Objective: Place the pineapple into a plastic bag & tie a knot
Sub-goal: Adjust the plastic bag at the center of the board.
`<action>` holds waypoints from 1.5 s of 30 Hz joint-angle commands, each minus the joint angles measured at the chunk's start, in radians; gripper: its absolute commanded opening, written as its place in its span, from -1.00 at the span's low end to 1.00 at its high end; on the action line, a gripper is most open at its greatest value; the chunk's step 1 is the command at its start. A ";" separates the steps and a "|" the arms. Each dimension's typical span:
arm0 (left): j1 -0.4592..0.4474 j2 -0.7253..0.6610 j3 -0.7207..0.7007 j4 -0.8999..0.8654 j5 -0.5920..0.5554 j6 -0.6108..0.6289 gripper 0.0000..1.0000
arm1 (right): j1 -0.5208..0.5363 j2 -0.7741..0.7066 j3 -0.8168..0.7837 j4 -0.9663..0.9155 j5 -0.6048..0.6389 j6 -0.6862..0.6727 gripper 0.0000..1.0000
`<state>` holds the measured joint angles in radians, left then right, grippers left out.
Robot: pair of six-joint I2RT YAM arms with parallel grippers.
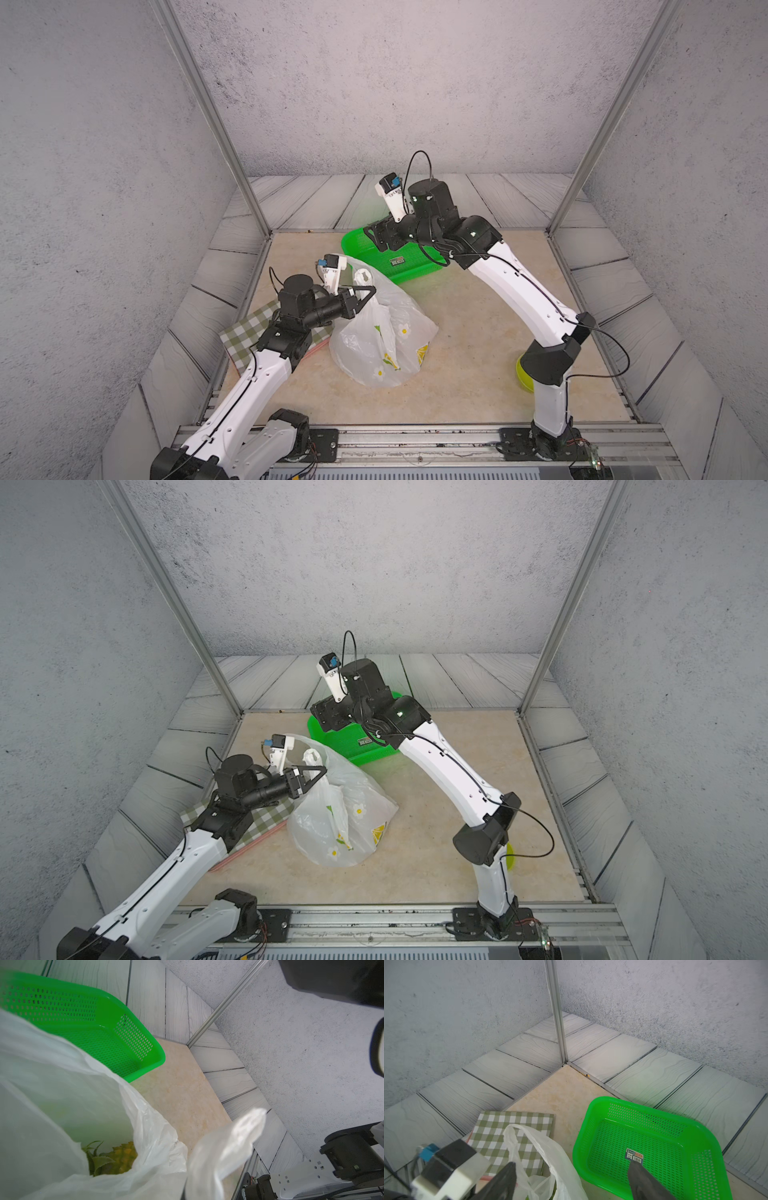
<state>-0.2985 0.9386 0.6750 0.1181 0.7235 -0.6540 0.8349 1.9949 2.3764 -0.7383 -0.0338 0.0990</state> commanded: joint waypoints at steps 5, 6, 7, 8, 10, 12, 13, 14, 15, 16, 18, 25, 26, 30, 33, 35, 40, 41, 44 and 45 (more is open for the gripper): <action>-0.002 -0.151 -0.121 0.046 -0.174 -0.030 -1.00 | 0.004 0.136 0.044 -0.057 -0.108 -0.038 0.70; -0.002 -0.173 -0.141 0.052 -0.202 -0.036 -1.00 | 0.004 0.151 0.042 -0.063 -0.131 -0.036 0.70; -0.002 -0.191 -0.154 0.051 -0.219 -0.037 -1.00 | 0.004 0.163 0.038 -0.066 -0.145 -0.030 0.70; -0.002 -0.206 -0.160 0.040 -0.232 -0.032 -1.00 | 0.006 0.172 0.034 -0.071 -0.156 -0.027 0.70; -0.002 -0.223 -0.164 0.027 -0.240 -0.026 -1.00 | 0.004 0.191 0.021 -0.079 -0.188 -0.023 0.70; -0.002 -0.225 -0.164 0.022 -0.240 -0.025 -1.00 | 0.004 0.206 0.011 -0.086 -0.221 -0.019 0.70; -0.002 -0.222 -0.163 0.020 -0.237 -0.023 -1.00 | 0.005 0.212 0.005 -0.088 -0.240 -0.018 0.71; -0.002 -0.220 -0.163 0.020 -0.237 -0.021 -1.00 | 0.004 0.217 -0.003 -0.088 -0.253 -0.017 0.71; -0.002 -0.217 -0.163 0.020 -0.236 -0.022 -1.00 | 0.006 0.221 -0.011 -0.090 -0.267 -0.013 0.70; -0.002 -0.217 -0.162 0.020 -0.237 -0.022 -1.00 | 0.004 0.223 -0.024 -0.089 -0.278 -0.012 0.68; -0.002 -0.215 -0.160 0.020 -0.238 -0.022 -1.00 | 0.003 0.223 -0.052 -0.077 -0.274 -0.006 0.44; -0.001 -0.246 -0.146 -0.023 -0.290 -0.014 -1.00 | -0.018 0.135 -0.224 -0.018 -0.126 0.064 -0.99; -0.001 -0.253 -0.140 -0.040 -0.304 -0.007 -1.00 | -0.023 0.103 -0.267 0.005 -0.110 0.078 -1.00; 0.001 -0.264 -0.097 -0.111 -0.360 0.034 -1.00 | -0.045 -0.086 -0.498 0.095 -0.044 0.128 -1.00; 0.003 -0.237 -0.053 -0.136 -0.372 0.069 -1.00 | -0.046 -0.237 -0.644 0.120 0.002 0.147 -1.00; 0.006 -0.200 -0.019 -0.135 -0.361 0.084 -1.00 | -0.048 -0.326 -0.716 0.114 0.023 0.168 -1.00; 0.009 -0.080 0.088 -0.121 -0.308 0.120 -1.00 | -0.046 -0.531 -0.889 0.105 0.042 0.225 -1.00; 0.009 -0.060 0.109 -0.118 -0.294 0.125 -1.00 | -0.046 -0.563 -0.916 0.102 0.049 0.235 -1.00; 0.010 0.004 0.167 -0.095 -0.234 0.131 -1.00 | -0.045 -0.655 -1.004 0.107 0.054 0.262 -1.00; 0.010 0.025 0.188 -0.091 -0.208 0.133 -1.00 | -0.046 -0.673 -1.029 0.106 0.056 0.273 -1.00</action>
<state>-0.2947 0.9371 0.8021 -0.0120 0.4431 -0.5526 0.7864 1.3571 1.4014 -0.6315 -0.0074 0.3218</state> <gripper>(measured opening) 0.044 0.042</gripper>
